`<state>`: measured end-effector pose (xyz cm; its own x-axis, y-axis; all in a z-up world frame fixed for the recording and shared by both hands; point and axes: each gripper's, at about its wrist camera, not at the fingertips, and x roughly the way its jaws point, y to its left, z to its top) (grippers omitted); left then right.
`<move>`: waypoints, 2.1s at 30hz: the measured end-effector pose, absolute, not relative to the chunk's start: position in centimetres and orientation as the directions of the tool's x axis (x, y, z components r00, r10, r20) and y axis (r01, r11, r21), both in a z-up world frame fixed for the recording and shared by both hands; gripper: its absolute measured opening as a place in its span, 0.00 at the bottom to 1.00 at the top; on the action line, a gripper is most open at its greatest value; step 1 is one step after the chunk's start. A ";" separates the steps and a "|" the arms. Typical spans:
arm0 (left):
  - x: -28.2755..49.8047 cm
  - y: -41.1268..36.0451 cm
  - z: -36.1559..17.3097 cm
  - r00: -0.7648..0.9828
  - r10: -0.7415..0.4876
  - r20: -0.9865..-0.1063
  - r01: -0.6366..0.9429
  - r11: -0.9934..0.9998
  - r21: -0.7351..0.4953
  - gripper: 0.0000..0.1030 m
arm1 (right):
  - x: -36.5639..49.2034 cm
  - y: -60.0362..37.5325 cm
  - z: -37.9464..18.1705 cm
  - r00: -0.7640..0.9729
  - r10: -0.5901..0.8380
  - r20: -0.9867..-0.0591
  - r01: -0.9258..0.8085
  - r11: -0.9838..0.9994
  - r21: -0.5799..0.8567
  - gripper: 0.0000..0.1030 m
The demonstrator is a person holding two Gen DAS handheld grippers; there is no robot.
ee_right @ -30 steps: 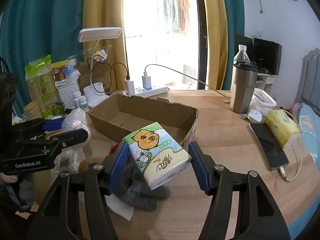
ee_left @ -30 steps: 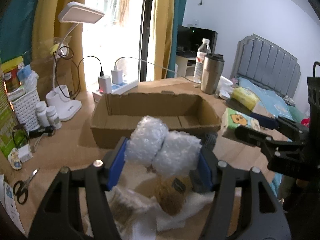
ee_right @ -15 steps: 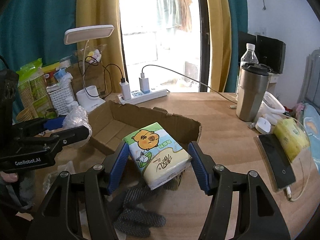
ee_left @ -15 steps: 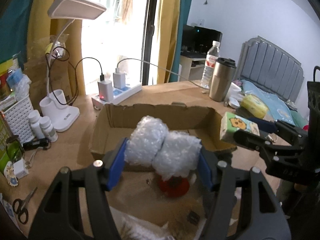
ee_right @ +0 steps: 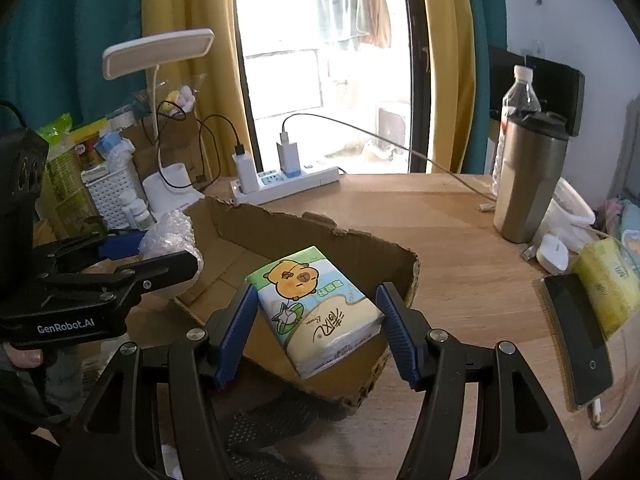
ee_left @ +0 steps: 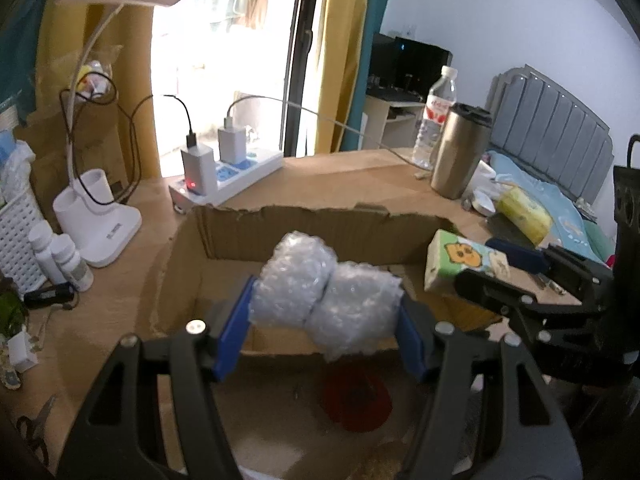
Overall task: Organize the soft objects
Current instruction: 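Carry the bubble wrap and tissue pack over the cardboard box with both tools, then open both tools to drop the bubble wrap and tissue pack into the box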
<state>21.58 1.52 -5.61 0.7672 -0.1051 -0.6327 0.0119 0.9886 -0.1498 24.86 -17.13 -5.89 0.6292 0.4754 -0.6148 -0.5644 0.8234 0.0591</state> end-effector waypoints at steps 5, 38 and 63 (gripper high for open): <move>22.6 1.5 -6.4 0.747 -0.109 -0.656 0.008 0.988 -0.155 0.63 | 25.9 -16.7 -6.7 0.602 0.489 -0.631 -0.580 0.811 0.076 0.63; 18.9 2.6 -4.7 0.795 -0.094 -0.599 -0.022 0.983 -0.183 0.81 | 23.2 -17.0 -5.5 0.632 0.484 -0.605 -0.559 0.825 0.075 0.63; 17.4 5.3 -6.7 0.774 -0.029 -0.632 -0.106 0.979 -0.174 0.81 | 26.1 -18.4 -10.0 0.674 0.276 -0.685 -0.404 0.914 -0.029 0.74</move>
